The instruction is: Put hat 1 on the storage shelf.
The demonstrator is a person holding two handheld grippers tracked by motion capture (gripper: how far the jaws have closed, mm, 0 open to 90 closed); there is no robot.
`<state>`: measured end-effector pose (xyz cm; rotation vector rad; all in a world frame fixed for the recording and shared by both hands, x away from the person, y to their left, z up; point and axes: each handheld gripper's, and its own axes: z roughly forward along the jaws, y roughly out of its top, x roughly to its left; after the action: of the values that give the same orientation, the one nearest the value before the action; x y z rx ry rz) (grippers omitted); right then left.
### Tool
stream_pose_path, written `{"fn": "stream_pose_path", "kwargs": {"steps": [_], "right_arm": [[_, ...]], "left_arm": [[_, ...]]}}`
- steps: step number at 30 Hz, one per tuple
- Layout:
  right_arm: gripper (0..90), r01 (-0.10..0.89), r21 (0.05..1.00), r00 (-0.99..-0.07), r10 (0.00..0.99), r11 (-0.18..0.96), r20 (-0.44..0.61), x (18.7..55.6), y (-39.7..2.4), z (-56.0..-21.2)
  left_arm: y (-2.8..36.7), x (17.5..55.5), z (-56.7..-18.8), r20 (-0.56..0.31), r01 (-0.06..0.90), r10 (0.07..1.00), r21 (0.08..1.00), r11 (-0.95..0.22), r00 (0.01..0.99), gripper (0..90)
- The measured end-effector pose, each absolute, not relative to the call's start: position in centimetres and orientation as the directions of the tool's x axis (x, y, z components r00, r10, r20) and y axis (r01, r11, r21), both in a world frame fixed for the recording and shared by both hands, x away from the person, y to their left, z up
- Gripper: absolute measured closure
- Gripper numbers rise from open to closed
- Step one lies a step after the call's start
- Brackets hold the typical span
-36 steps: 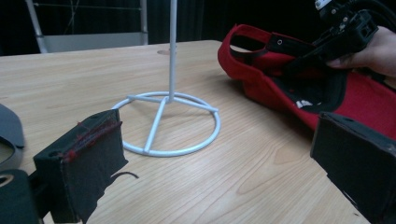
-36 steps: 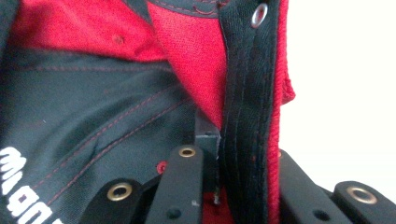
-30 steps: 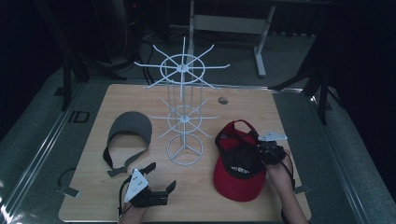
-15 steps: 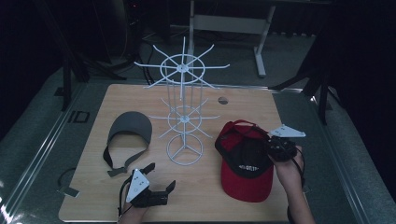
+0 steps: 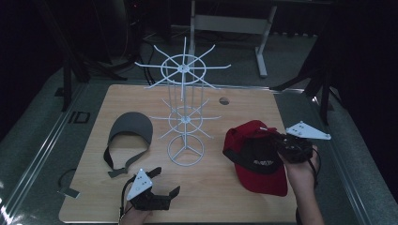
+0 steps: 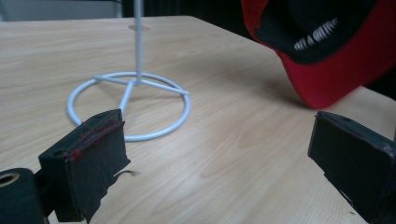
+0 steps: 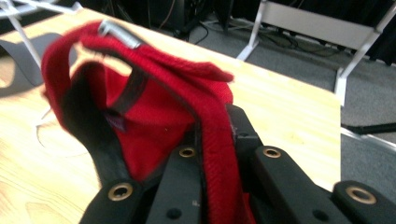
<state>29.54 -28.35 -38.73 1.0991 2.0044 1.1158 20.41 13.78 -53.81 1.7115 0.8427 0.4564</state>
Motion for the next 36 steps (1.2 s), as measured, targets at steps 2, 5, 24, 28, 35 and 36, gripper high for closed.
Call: {"fn": "stream_pose_path", "kwargs": {"steps": [2,5,24,28,35,36], "right_arm": [[85.8,0.363,0.88,-0.487,0.868,0.307,-0.102,29.3,-28.3,-38.2],[85.8,0.351,0.884,-0.488,0.866,0.309,-0.109,29.0,-28.3,-37.5],[85.8,0.223,0.926,-0.543,0.828,0.305,-0.142,25.8,-27.5,-32.9],[85.7,0.203,0.936,-0.564,0.816,0.288,-0.129,25.0,-27.4,-32.0],[85.8,0.167,0.948,-0.602,0.79,0.269,-0.118,23.7,-27.3,-30.7],[85.7,0.159,0.95,-0.606,0.786,0.27,-0.122,23.4,-27.2,-30.5]], "left_arm": [[13.8,20.2,-53.5,-0.1,0.274,0.703,0.952,-0.138,0.704,3.0],[13.7,20.3,-53.1,-0.102,0.27,0.688,0.953,-0.14,0.718,3.1],[10.7,21.1,-46.5,0.008,0.108,0.565,0.979,-0.172,0.825,6.2],[9.9,21.4,-44.7,0.038,0.068,0.54,0.982,-0.174,0.841,6.2],[7.6,22.1,-42.0,0.098,0.005,0.513,0.981,-0.196,0.853,6.2],[7.2,22.2,-41.7,0.109,-0.003,0.51,0.979,-0.203,0.853,6.2]]}}
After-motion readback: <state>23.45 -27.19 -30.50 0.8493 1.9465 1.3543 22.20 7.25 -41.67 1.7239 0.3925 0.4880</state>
